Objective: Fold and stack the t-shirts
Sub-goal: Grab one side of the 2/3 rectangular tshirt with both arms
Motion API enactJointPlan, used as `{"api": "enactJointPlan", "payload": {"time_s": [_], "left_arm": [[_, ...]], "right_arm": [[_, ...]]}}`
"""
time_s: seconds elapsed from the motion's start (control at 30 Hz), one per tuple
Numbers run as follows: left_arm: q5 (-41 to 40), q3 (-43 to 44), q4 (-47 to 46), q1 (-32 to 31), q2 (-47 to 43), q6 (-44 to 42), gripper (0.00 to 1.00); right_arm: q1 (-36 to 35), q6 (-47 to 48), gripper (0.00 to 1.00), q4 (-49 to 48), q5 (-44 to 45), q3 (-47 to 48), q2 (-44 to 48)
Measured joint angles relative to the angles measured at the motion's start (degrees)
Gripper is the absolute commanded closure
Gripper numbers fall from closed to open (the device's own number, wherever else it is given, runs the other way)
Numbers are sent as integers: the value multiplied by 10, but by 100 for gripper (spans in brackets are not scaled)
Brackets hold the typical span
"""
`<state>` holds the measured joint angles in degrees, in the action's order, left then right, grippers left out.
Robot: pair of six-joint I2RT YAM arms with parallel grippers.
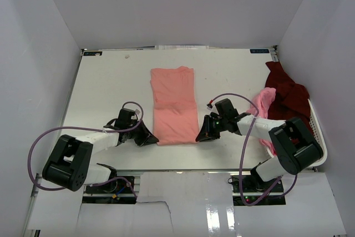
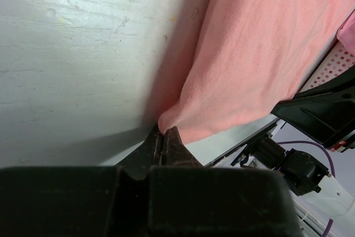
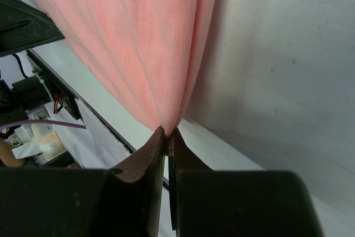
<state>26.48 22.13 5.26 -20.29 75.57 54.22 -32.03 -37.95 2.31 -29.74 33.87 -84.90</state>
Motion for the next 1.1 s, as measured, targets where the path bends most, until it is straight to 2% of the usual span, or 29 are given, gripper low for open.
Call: {"api": "enactJointPlan", "payload": {"time_s": [0.37,0.63,0.87,1.1], "left_arm": [[-1,26,145,0,-37,-42,100],[12,36,214,0,-58,-50,100],[29,108,276,3,-71,-53,100],[47,174,312,37,-82,-65,100]], "right_arm": [[-35,4,92,52,-8,0,45],[-52,-10,92,60,-12,-22,75],[-52,-8,92,113,-14,9,111],[-51,0,92,143,-23,71,117]]}}
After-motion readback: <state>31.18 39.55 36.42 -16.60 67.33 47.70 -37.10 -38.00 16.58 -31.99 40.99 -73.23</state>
